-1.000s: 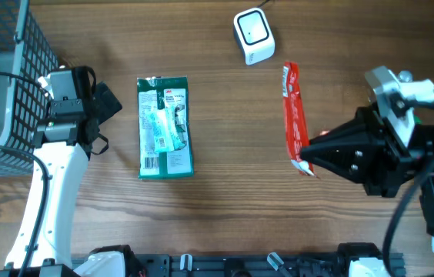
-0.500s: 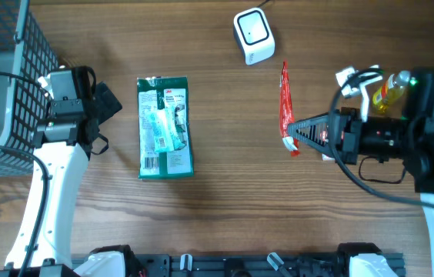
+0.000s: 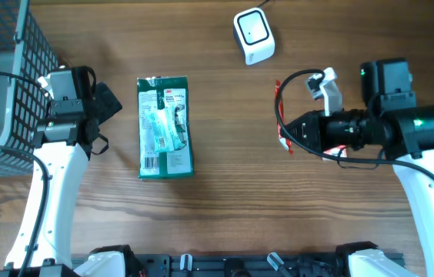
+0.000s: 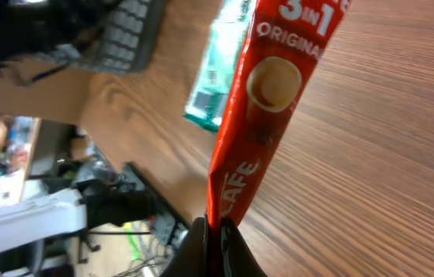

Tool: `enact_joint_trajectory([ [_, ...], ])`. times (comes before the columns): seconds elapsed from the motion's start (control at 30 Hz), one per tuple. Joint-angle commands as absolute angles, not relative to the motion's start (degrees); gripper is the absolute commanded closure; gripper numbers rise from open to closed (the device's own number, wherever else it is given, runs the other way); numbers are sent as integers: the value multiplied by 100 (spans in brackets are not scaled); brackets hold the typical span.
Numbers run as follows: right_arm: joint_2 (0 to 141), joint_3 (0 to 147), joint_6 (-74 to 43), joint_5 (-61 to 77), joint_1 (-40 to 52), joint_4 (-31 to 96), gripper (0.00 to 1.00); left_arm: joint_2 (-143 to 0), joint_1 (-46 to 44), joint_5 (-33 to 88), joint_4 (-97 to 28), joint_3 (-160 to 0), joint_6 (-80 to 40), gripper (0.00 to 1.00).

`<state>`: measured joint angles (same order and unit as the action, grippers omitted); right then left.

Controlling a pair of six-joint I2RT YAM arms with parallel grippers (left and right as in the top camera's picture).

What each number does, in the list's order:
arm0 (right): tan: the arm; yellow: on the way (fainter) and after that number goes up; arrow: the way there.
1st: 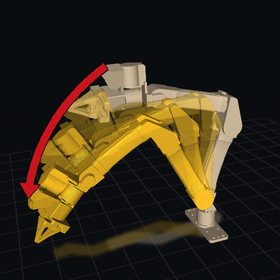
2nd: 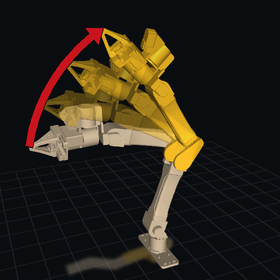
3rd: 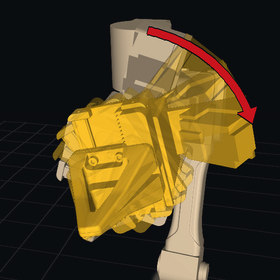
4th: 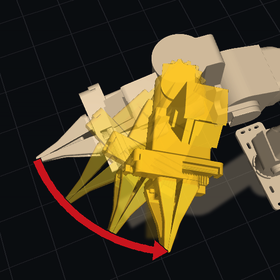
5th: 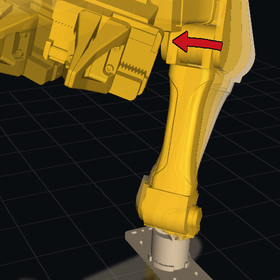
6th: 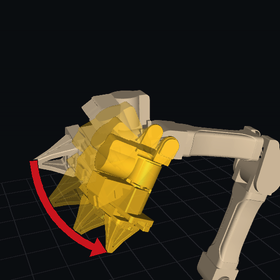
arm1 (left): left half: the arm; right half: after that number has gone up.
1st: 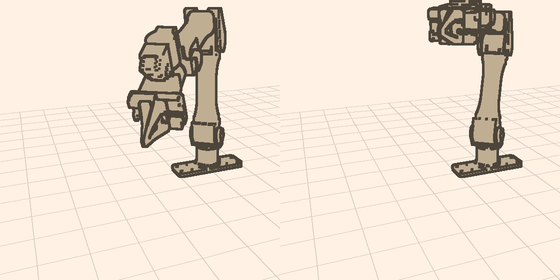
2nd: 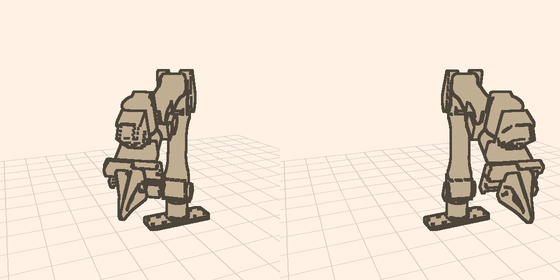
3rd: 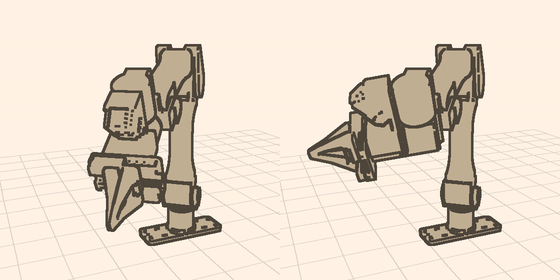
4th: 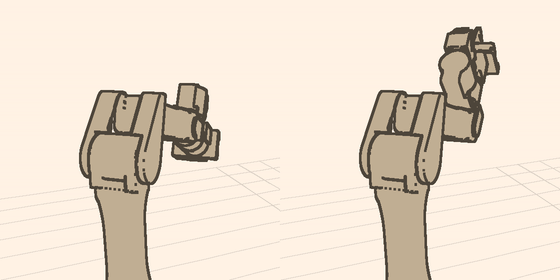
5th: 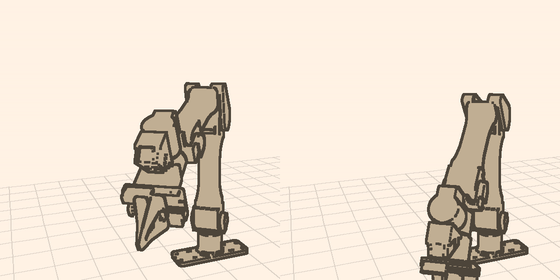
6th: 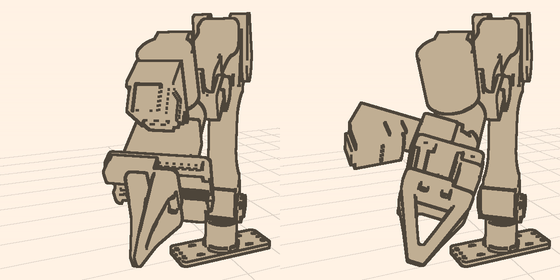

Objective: Scan the item barcode
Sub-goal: 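Hold the Nescafe stick in front of the white scanner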

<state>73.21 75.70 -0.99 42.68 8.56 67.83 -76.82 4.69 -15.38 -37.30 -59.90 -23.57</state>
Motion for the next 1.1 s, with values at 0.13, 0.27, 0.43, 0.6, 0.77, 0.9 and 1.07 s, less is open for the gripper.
enact_joint_trajectory([
  [0.13,7677,7526,-1282,1988,1468,6440,96,-7655,504,-1614,-3728,-6038,-2290,0],
  [0.27,7909,7526,-1459,1835,1793,6053,96,-7655,504,-1612,-3728,-6038,-2290,0],
  [0.43,8138,7835,-1520,1756,1789,5988,96,-7655,504,-1614,-3728,-6038,-2290,0],
  [0.6,8799,9502,-1293,1614,1647,7135,96,-7655,504,-1612,-3728,-6038,-2290,0],
  [0.77,9845,11546,-812,1494,1653,8359,96,-7655,504,-1614,-3728,-6038,-2290,0],
  [0.9,10702,12230,-344,808,1653,8541,96,-7655,504,-1614,-3728,-6038,-2290,0],
  [1.07,11386,12230,790,401,1675,7841,96,-7655,504,-1614,-3728,-6038,-2290,0],
])
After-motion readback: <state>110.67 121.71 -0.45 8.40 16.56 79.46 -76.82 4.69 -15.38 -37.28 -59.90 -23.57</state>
